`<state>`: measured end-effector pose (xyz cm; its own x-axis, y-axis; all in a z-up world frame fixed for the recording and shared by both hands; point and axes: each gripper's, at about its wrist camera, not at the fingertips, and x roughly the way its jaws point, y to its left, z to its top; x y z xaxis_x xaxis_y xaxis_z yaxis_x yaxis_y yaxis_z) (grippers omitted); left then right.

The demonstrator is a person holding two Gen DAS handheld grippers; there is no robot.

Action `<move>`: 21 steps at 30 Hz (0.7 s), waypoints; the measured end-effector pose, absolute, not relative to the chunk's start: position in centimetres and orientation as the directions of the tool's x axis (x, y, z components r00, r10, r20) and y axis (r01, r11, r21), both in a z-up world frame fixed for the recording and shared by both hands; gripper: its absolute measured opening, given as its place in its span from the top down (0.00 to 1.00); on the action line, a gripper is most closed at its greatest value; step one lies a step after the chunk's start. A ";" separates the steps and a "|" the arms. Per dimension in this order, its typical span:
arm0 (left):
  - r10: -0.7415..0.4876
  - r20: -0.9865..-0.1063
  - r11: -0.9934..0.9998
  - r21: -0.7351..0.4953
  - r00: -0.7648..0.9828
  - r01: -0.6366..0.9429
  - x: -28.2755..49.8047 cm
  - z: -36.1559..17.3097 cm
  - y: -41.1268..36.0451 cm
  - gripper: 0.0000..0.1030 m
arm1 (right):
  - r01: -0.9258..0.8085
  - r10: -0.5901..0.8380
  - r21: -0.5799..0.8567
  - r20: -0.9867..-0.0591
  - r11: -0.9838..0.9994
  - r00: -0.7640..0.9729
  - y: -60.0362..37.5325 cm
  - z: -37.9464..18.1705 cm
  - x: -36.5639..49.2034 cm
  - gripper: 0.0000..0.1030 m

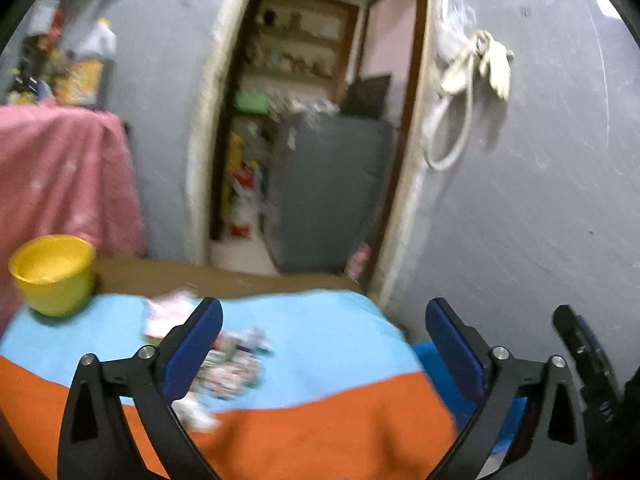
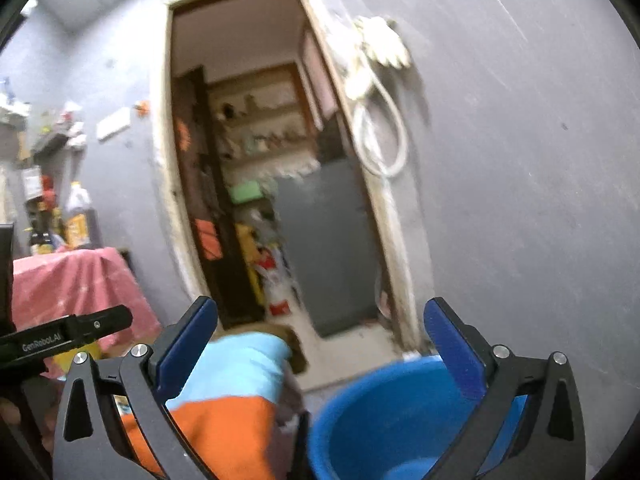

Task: Collect trash
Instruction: 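Bring both tools back over the trash pile on the blanket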

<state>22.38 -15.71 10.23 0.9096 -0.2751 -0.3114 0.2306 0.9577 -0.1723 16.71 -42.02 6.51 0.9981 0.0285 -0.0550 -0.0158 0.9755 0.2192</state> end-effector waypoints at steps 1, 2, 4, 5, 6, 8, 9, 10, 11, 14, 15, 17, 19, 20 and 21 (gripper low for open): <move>-0.254 -0.295 0.963 -0.162 0.921 0.214 21.9 10.2 -14.8 0.02 | -0.039 0.045 0.209 -0.027 0.977 0.999 -41.0 6.8 16.5 0.00; -0.226 -0.276 0.970 -0.149 0.934 0.190 21.4 10.2 -13.7 0.02 | -0.055 0.058 0.203 -0.010 0.978 0.998 -40.4 7.0 16.4 0.00; -0.180 -0.245 0.980 -0.131 0.953 0.151 20.1 10.2 -11.8 0.02 | -0.102 0.098 0.176 0.033 0.979 0.995 -38.6 7.6 16.2 0.00; -0.156 -0.233 0.984 -0.122 0.960 0.130 19.9 9.9 -11.3 0.02 | -0.116 0.110 0.162 0.046 0.980 0.993 -38.0 7.8 16.2 0.00; -0.130 -0.218 0.988 -0.115 0.967 0.107 19.4 9.9 -10.4 0.02 | -0.134 0.126 0.141 0.064 0.981 0.990 -36.9 8.0 16.1 0.00; -0.091 -0.192 0.992 -0.107 0.977 0.072 18.2 9.7 -8.5 0.02 | -0.160 0.151 0.104 0.089 0.982 0.985 -35.2 8.2 16.0 0.00; -0.076 -0.184 0.993 -0.103 0.980 0.057 17.8 9.6 -7.8 0.02 | -0.175 0.166 0.084 0.101 0.981 0.981 -34.3 8.3 16.1 0.00; -0.062 -0.177 0.994 -0.100 0.982 0.044 17.6 9.6 -7.2 0.02 | -0.188 0.180 0.066 0.109 0.980 0.978 -33.4 8.3 16.0 0.00; -0.046 -0.171 0.995 -0.094 0.984 0.030 17.3 9.4 -6.5 0.02 | -0.201 0.195 0.047 0.115 0.978 0.974 -32.5 8.3 16.0 0.00; -0.012 -0.162 0.997 -0.080 0.987 -0.001 16.3 8.7 -4.1 0.02 | -0.235 0.234 -0.003 0.115 0.972 0.965 -30.1 8.1 16.2 0.00; -0.006 -0.163 0.997 -0.078 0.987 -0.007 16.2 8.5 -3.6 0.02 | -0.249 0.249 -0.015 0.109 0.968 0.962 -29.4 7.9 16.2 0.00; 0.006 -0.176 0.997 -0.071 0.984 -0.019 15.9 8.0 -2.6 0.02 | -0.282 0.283 -0.034 0.085 0.959 0.955 -28.1 7.6 16.6 0.00; 0.011 -0.202 0.998 -0.064 0.979 -0.024 16.1 7.4 -1.8 0.02 | -0.314 0.315 -0.040 0.032 0.949 0.949 -26.8 7.2 17.5 0.00; 0.011 -0.223 0.998 -0.062 0.975 -0.025 16.3 6.9 -1.4 0.02 | -0.321 0.322 -0.041 0.011 0.946 0.947 -26.3 7.0 17.8 0.00; 0.008 -0.238 0.998 -0.062 0.971 -0.023 16.4 6.4 -1.2 0.02 | -0.327 0.327 -0.044 -0.024 0.944 0.945 -25.8 6.6 18.3 0.00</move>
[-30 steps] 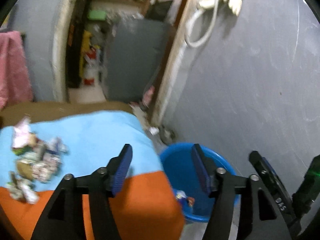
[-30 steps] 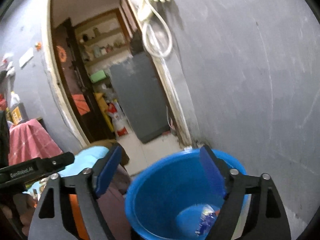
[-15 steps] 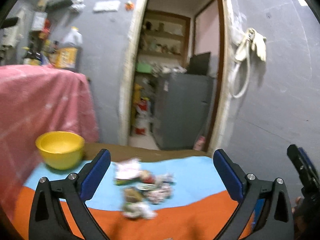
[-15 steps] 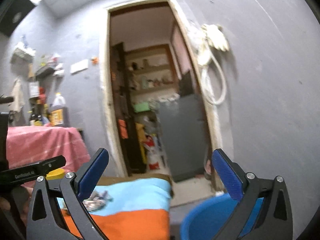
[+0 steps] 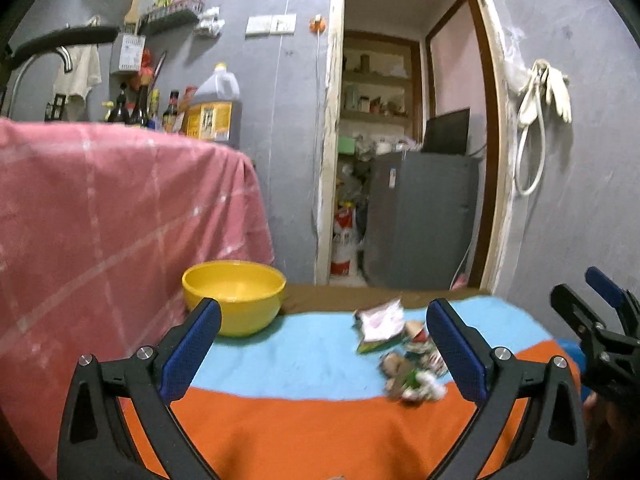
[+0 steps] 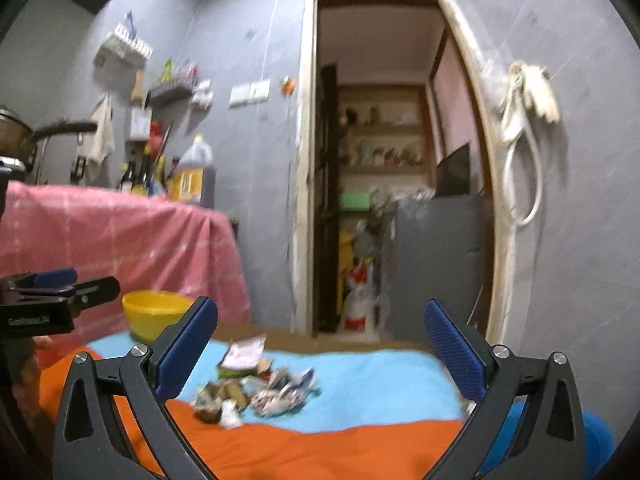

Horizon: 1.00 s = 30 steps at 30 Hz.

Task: Collect trash
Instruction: 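Bring both tools back over the trash pile on the blanket, then grasp the white crumpled wrapper with the right gripper while the left grasps a small piece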

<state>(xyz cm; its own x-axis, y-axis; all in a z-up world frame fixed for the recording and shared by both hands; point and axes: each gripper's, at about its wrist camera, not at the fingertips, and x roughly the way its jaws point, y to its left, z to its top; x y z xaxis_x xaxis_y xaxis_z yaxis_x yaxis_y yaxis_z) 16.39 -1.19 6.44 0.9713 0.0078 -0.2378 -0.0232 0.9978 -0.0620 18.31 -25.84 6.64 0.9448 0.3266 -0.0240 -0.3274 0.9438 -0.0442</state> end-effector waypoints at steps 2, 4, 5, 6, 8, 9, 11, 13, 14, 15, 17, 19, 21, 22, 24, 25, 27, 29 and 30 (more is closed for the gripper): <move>-0.007 -0.274 0.998 -0.067 0.962 -0.012 16.8 5.7 -0.9 0.02 | -0.336 0.331 -0.048 -0.081 0.941 0.940 -25.2 6.0 19.2 0.00; -0.024 -0.306 0.998 -0.067 0.952 0.004 17.3 5.1 -0.7 0.02 | -0.330 0.321 -0.054 -0.132 0.942 0.938 -24.8 5.3 20.0 0.00; -0.032 -0.320 0.998 -0.067 0.947 0.011 17.5 4.8 -0.8 0.02 | -0.331 0.319 -0.057 -0.157 0.942 0.935 -24.7 5.0 20.4 0.00; -0.042 -0.337 0.998 -0.068 0.941 0.020 17.8 4.5 -0.8 0.02 | -0.331 0.317 -0.058 -0.175 0.942 0.932 -24.6 4.7 20.7 0.00; -0.062 -0.370 0.997 -0.068 0.927 0.040 18.5 4.2 -0.9 0.02 | -0.330 0.309 -0.061 -0.220 0.942 0.925 -24.4 4.1 21.3 0.00; -0.070 -0.387 0.997 -0.064 0.919 0.049 18.8 4.0 -1.2 0.02 | -0.329 0.307 -0.058 -0.243 0.942 0.920 -24.5 3.9 21.7 0.00; -0.086 -0.423 0.996 -0.058 0.902 0.068 19.6 3.7 -1.7 0.02 | -0.333 0.309 -0.041 -0.281 0.942 0.909 -24.6 3.4 22.4 0.00; -0.102 -0.459 0.995 -0.055 0.883 0.086 20.3 3.3 -2.1 0.02 | -0.338 0.317 -0.011 -0.320 0.941 0.893 -24.9 3.0 23.2 0.00; -0.111 -0.479 0.994 -0.054 0.871 0.097 20.7 3.0 -2.3 0.03 | -0.338 0.319 0.000 -0.332 0.941 0.888 -25.1 2.9 23.4 0.00; -0.123 -0.492 0.992 -0.057 0.862 0.109 21.0 2.8 -2.5 0.03 | -0.337 0.321 0.015 -0.346 0.941 0.882 -25.3 2.8 23.7 0.00; -0.158 -0.512 0.987 -0.069 0.844 0.144 21.4 2.4 -3.0 0.05 | -0.331 0.325 0.050 -0.375 0.942 0.868 -25.8 2.6 24.4 0.00; -0.196 -0.530 0.980 -0.075 0.825 0.184 21.9 2.2 -3.5 0.14 | -0.328 0.332 0.080 -0.393 0.941 0.857 -26.2 2.4 24.9 0.00; -0.224 -0.552 0.973 -0.075 0.803 0.220 22.4 2.0 -4.2 0.25 | -0.326 0.343 0.115 -0.415 0.939 0.843 -26.6 2.2 25.5 0.00; -0.241 -0.567 0.967 -0.076 0.788 0.241 22.8 1.8 -4.7 0.32 | -0.327 0.349 0.127 -0.423 0.937 0.836 -26.8 2.2 25.7 0.02; -0.262 -0.589 0.960 -0.077 0.765 0.269 23.2 1.5 -5.4 0.41 | -0.326 0.357 0.147 -0.444 0.934 0.822 -27.0 2.0 26.2 0.06; -0.272 -0.600 0.956 -0.078 0.752 0.283 23.5 1.3 -5.8 0.47 | -0.327 0.359 0.151 -0.452 0.933 0.817 -27.0 2.0 26.4 0.07; -0.281 -0.613 0.952 -0.080 0.738 0.296 24.0 1.1 -6.3 0.60 | -0.328 0.362 0.155 -0.470 0.932 0.805 -26.9 1.8 26.7 0.12; -0.290 -0.625 0.948 -0.083 0.725 0.307 24.4 1.0 -6.7 0.76 | -0.333 0.364 0.152 -0.482 0.930 0.797 -26.6 1.7 26.8 0.14; -0.305 -0.626 0.943 -0.094 0.718 0.318 24.5 1.0 -6.7 0.83 | -0.337 0.366 0.149 -0.486 0.930 0.794 -26.5 1.7 26.9 0.14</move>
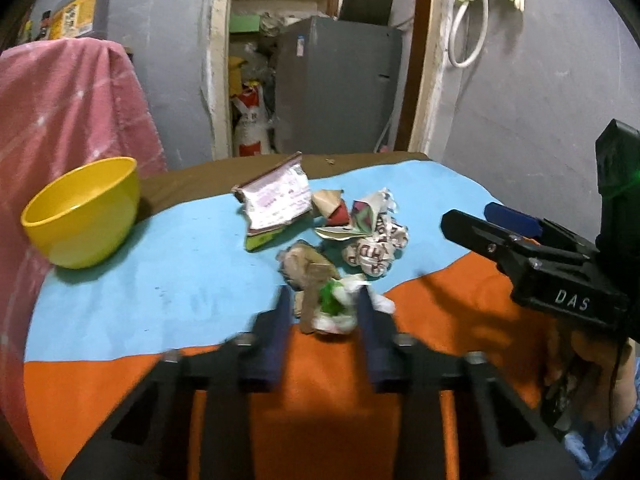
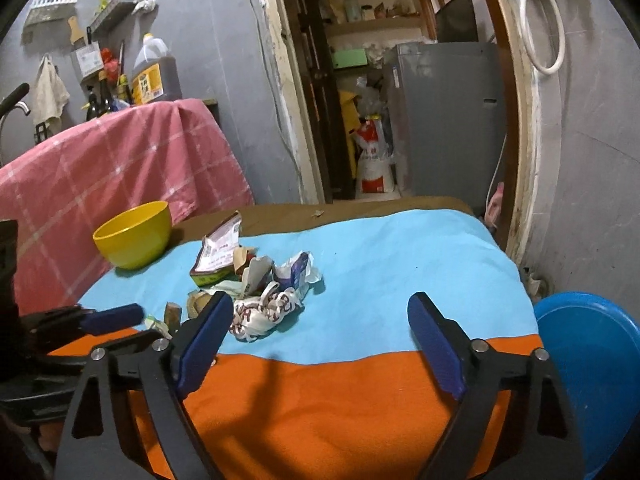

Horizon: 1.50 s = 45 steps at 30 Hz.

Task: Collect trash
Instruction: 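Grasp the white crumpled wrapper with the right gripper while the left grasps a small piece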

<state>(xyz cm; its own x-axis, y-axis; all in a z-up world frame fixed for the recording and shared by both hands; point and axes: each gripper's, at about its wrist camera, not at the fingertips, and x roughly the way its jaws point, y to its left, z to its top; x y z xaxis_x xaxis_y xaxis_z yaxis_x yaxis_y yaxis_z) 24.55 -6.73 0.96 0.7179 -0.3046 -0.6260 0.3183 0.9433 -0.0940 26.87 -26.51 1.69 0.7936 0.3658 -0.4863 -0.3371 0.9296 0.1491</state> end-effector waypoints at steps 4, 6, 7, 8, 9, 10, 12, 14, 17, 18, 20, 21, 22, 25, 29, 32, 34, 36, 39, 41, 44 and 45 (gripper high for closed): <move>-0.322 -0.615 0.939 -0.106 0.720 0.328 24.5 1.1 -6.5 0.92 | -0.367 0.384 0.137 -0.500 0.920 0.777 -25.9 1.7 27.0 0.18; -0.321 -0.612 0.941 -0.122 0.722 0.315 24.4 1.2 -6.0 0.93 | -0.385 0.396 0.134 -0.511 0.913 0.763 -25.3 1.6 27.2 0.24; -0.323 -0.611 0.942 -0.133 0.723 0.308 24.5 1.2 -5.6 0.94 | -0.392 0.399 0.129 -0.522 0.911 0.754 -25.0 1.5 27.3 0.25; -0.325 -0.612 0.942 -0.142 0.721 0.304 24.6 1.1 -5.4 0.94 | -0.396 0.396 0.123 -0.539 0.910 0.743 -24.5 1.3 27.5 0.25; -0.326 -0.612 0.942 -0.151 0.720 0.299 24.6 1.2 -5.2 0.94 | -0.397 0.392 0.118 -0.558 0.910 0.732 -24.2 1.1 27.7 0.25; -0.326 -0.611 0.943 -0.159 0.721 0.292 24.6 1.3 -4.9 0.95 | -0.403 0.394 0.120 -0.574 0.907 0.718 -23.8 1.0 28.0 0.26; -0.326 -0.611 0.944 -0.174 0.722 0.279 24.6 1.5 -4.3 0.95 | -0.417 0.408 0.131 -0.597 0.899 0.691 -23.1 0.8 28.4 0.28; -0.327 -0.605 0.945 -0.185 0.726 0.271 24.5 1.7 -3.6 0.95 | -0.431 0.417 0.135 -0.614 0.892 0.670 -22.3 0.7 28.9 0.28; -0.323 -0.599 0.946 -0.191 0.732 0.261 24.4 2.1 -2.7 0.96 | -0.446 0.421 0.131 -0.633 0.885 0.650 -21.1 0.6 29.5 0.30; -0.323 -0.599 0.946 -0.194 0.733 0.258 24.4 2.2 -2.4 0.96 | -0.449 0.419 0.128 -0.642 0.884 0.642 -20.7 0.4 29.7 0.35; -0.317 -0.598 0.948 -0.194 0.736 0.252 24.3 2.2 -1.9 0.96 | -0.454 0.406 0.114 -0.670 0.884 0.622 -19.9 0.0 30.1 0.44; -0.314 -0.597 0.949 -0.194 0.738 0.248 24.2 2.2 -1.8 0.96 | -0.455 0.393 0.100 -0.685 0.885 0.614 -19.6 -0.3 30.2 0.49; -0.313 -0.596 0.950 -0.197 0.740 0.244 24.2 2.2 -1.6 0.96 | -0.456 0.387 0.092 -0.691 0.885 0.610 -19.5 -0.4 30.2 0.51; -0.312 -0.586 0.950 -0.201 0.748 0.239 23.8 2.4 -1.2 0.96 | -0.466 0.393 0.092 -0.694 0.880 0.604 -19.5 -0.7 30.0 0.60; -0.310 -0.567 0.951 -0.190 0.764 0.245 23.1 3.1 -1.4 0.96 | -0.480 0.423 0.116 -0.678 0.870 0.602 -20.1 -0.6 29.7 0.65; -0.323 -0.552 0.946 -0.181 0.769 0.267 22.7 3.8 -1.6 0.96 | -0.490 0.434 0.110 -0.655 0.865 0.618 -20.2 -0.3 29.0 0.65; -0.331 -0.541 0.944 -0.178 0.773 0.280 22.4 4.3 -1.9 0.96 | -0.497 0.440 0.102 -0.637 0.862 0.633 -20.4 0.0 28.4 0.65; -0.333 -0.527 0.943 -0.170 0.782 0.287 22.2 4.9 -2.2 0.96 | -0.502 0.445 0.090 -0.614 0.860 0.652 -20.9 0.4 27.6 0.65; -0.336 -0.509 0.942 -0.164 0.793 0.293 22.0 5.7 -2.8 0.96 | -0.506 0.457 0.084 -0.574 0.859 0.679 -21.9 1.1 26.5 0.65; -0.335 -0.495 0.942 -0.159 0.802 0.295 22.0 6.2 -3.3 0.96 | -0.497 0.459 0.076 -0.523 0.864 0.718 -22.9 2.0 25.6 0.65; -0.343 -0.468 0.939 -0.155 0.815 0.306 21.9 7.0 -4.4 0.96 | -0.480 0.456 0.061 -0.434 0.875 0.777 -24.6 3.4 24.2 0.65; -0.349 -0.458 0.937 -0.154 0.817 0.314 21.9 7.3 -4.8 0.96 | -0.470 0.452 0.056 -0.401 0.881 0.797 -25.2 3.9 23.7 0.65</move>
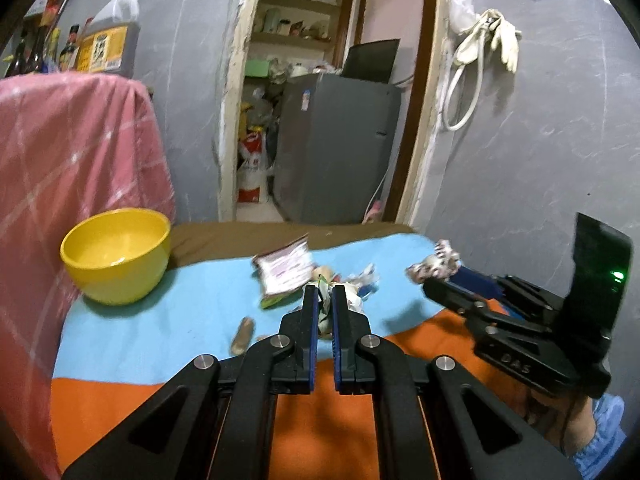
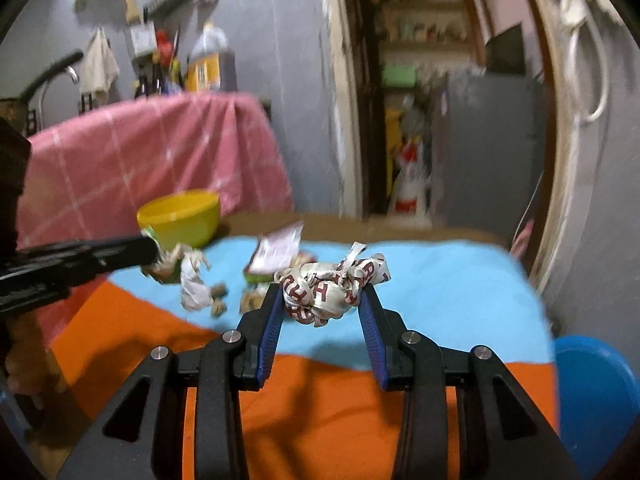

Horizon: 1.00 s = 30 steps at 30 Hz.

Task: Collect trash
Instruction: 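Grasp the white crumpled wrapper with the right gripper while the left grasps a small piece, then carry both items to the blue bucket and open both grippers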

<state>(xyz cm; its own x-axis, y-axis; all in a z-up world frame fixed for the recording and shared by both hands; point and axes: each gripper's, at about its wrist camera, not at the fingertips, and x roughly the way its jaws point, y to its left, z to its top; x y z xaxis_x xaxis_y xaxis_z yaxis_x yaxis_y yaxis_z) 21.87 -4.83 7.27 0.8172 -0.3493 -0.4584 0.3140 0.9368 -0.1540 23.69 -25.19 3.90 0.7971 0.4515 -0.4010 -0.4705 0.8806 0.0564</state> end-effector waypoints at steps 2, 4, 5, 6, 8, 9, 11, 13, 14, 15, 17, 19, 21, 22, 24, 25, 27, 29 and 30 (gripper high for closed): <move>-0.364 -0.436 0.931 -0.149 0.823 0.333 21.8 7.9 -6.2 0.96 | -0.449 0.437 0.046 -0.336 0.892 0.834 -26.3 4.9 22.7 0.65; -0.387 -0.412 0.922 -0.148 0.825 0.358 21.8 8.6 -7.6 0.96 | -0.423 0.415 0.034 -0.279 0.905 0.866 -27.4 5.8 21.8 0.65; -0.395 -0.401 0.918 -0.147 0.826 0.368 21.8 8.9 -8.4 0.96 | -0.406 0.400 0.027 -0.246 0.914 0.883 -28.1 6.3 21.2 0.65; -0.405 -0.391 0.914 -0.146 0.826 0.379 21.8 9.2 -9.2 0.96 | -0.386 0.381 0.019 -0.211 0.922 0.900 -28.8 6.7 20.6 0.65; -0.432 -0.371 0.901 -0.143 0.822 0.409 21.8 9.8 -11.1 0.96 | -0.347 0.345 0.013 -0.153 0.938 0.926 -30.3 7.4 19.7 0.65; -0.443 -0.362 0.896 -0.141 0.820 0.422 21.9 10.0 -12.0 0.96 | -0.325 0.324 0.017 -0.127 0.946 0.937 -31.1 7.7 19.3 0.65; -0.471 -0.348 0.881 -0.141 0.810 0.452 22.0 10.4 -13.8 0.96 | -0.284 0.286 0.034 -0.081 0.958 0.955 -32.8 8.1 18.6 0.65; -0.503 -0.337 0.863 -0.140 0.796 0.486 22.4 10.7 -15.9 0.96 | -0.225 0.227 0.050 -0.040 0.973 0.973 -34.6 8.5 17.9 0.65; -0.514 -0.334 0.856 -0.139 0.790 0.498 22.5 10.8 -16.7 0.96 | -0.202 0.204 0.054 -0.029 0.978 0.979 -35.3 8.5 17.7 0.65; -0.528 -0.330 0.847 -0.138 0.782 0.513 22.7 10.8 -17.8 0.96 | -0.170 0.172 0.060 -0.018 0.984 0.985 -36.1 8.5 17.4 0.65; -0.558 -0.325 0.827 -0.144 0.764 0.543 23.0 10.9 -19.7 0.96 | -0.106 0.107 0.076 -0.011 0.991 0.994 -37.9 8.6 17.0 0.65; -0.580 -0.325 0.811 -0.152 0.747 0.564 23.2 10.8 -21.3 0.96 | -0.052 0.055 0.099 -0.028 0.994 0.998 -39.5 8.4 17.1 0.65; -0.603 -0.337 0.794 -0.168 0.723 0.585 23.8 10.6 -23.2 0.96 | 0.003 0.006 0.140 -0.065 0.990 0.998 -41.5 7.9 17.4 0.65; -0.611 -0.344 0.788 -0.176 0.713 0.590 24.0 10.3 -23.9 0.96 | 0.025 -0.011 0.159 -0.084 0.987 0.996 -42.2 7.6 17.5 0.65; -0.629 -0.367 0.773 -0.202 0.685 0.601 24.8 9.8 -25.5 0.96 | 0.074 -0.048 0.196 -0.137 0.978 0.989 -43.9 6.9 18.0 0.65; -0.635 -0.381 0.768 -0.216 0.672 0.603 25.3 9.5 -26.3 0.96 | 0.090 -0.058 0.207 -0.157 0.974 0.986 -44.4 6.6 18.0 0.65; -0.643 -0.401 0.760 -0.236 0.652 0.605 25.9 9.0 -27.7 0.96 | 0.127 -0.080 0.229 -0.203 0.965 0.976 -45.8 6.0 18.4 0.65; -0.646 -0.426 0.758 -0.256 0.634 0.600 26.8 8.4 -28.8 0.96 | 0.149 -0.090 0.244 -0.240 0.958 0.967 -46.7 5.4 18.7 0.63; -0.646 -0.443 0.757 -0.266 0.621 0.598 27.3 8.0 -29.3 0.96 | 0.159 -0.090 0.254 -0.262 0.954 0.961 -47.2 5.1 18.9 0.63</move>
<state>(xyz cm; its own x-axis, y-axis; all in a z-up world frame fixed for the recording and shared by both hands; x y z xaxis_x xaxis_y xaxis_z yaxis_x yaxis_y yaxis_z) 27.27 -29.35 7.99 0.6213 -0.6463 -0.4431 0.5976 0.7566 -0.2656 18.90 -47.19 5.07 0.9609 -0.0905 -0.2618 0.1590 0.9541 0.2536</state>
